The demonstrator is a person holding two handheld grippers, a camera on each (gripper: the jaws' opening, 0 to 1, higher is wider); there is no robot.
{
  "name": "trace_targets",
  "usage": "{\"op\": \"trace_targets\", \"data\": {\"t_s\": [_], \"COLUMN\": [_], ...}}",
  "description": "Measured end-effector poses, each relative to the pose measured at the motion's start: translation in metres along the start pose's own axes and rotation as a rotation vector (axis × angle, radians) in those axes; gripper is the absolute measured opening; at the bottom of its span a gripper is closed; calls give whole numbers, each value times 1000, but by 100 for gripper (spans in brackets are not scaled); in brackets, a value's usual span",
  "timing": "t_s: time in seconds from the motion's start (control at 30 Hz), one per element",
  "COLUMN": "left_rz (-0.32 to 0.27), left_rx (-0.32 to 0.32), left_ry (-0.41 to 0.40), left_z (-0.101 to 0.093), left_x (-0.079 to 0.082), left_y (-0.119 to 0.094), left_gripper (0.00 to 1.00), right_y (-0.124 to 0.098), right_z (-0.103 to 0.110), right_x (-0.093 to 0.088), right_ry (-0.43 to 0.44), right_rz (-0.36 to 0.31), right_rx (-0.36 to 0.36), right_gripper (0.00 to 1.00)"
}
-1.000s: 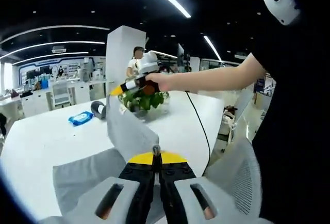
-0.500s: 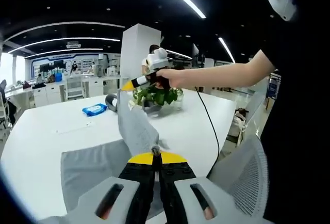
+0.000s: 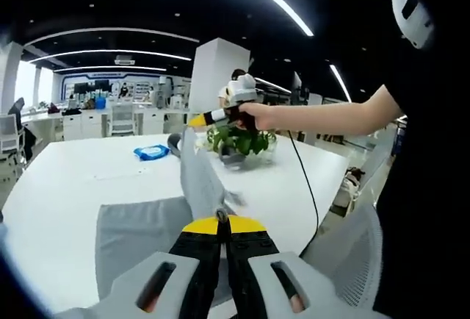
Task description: Fold the towel on the table until its edges align and the towel forms a compact rectangular stack.
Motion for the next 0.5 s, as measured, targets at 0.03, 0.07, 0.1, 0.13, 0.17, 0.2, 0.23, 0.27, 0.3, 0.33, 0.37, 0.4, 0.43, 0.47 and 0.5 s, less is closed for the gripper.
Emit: {"op": "trace_targets", "data": {"t_s": [0.03, 0.07, 0.1, 0.13, 0.17, 0.2, 0.23, 0.27, 0.3, 0.33, 0.37, 0.4, 0.43, 0.47, 0.5], "left_rz": [2, 14, 24, 30, 36, 37, 38, 37, 35, 35, 33, 30, 27, 20, 13], "left_rx": [6, 17, 25, 34, 41, 43, 51, 57, 63, 71, 82, 92, 104, 113, 127], "left_ry": [5, 17, 26, 38, 45, 43, 42, 41, 39, 32, 29, 27, 20, 19, 6], "left_z": [0, 2, 2, 3, 3, 3, 4, 5, 5, 6, 7, 8, 10, 11, 11], "left_x": [-1, -4, -6, -8, -10, -11, -12, -13, -14, -15, -16, -17, -18, -18, -18], "left_y": [0, 0, 0, 0, 0, 0, -1, -2, -2, -3, -4, -4, -6, -7, -9], "left_gripper": [1, 1, 1, 1, 1, 1, 1, 1, 1, 1, 1, 1, 1, 1, 1], "right_y": [1, 3, 4, 5, 6, 7, 9, 10, 11, 12, 13, 15, 16, 18, 19], "right_z": [0, 1, 1, 2, 2, 2, 3, 3, 4, 4, 4, 5, 5, 7, 7], "right_x": [-1, -2, -3, -3, -4, -4, -5, -5, -5, -5, -5, -4, -4, -4, -4], "right_ry": [-13, -12, -9, -5, -1, 0, 0, -1, -1, 0, 3, 3, 5, 6, 7], "right_rz": [10, 14, 14, 12, 12, 13, 15, 16, 17, 17, 17, 16, 16, 14, 13], "right_rx": [-2, -1, 1, 3, 5, 6, 7, 7, 9, 12, 13, 15, 17, 19, 21], "right_gripper": [0, 0, 0, 0, 0, 0, 0, 0, 0, 0, 0, 0, 0, 0, 0]}}
Point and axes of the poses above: the point that each gripper's makers call its tool centre point, and the gripper's own axes: y roughly forward along the fingers, z roughly to its left, x roughly out of its top, the point moved 9 cm from there along -y, roughly backward along the fingers, and after that the axes turned 1 degree about -z, right-handed, at the moved point
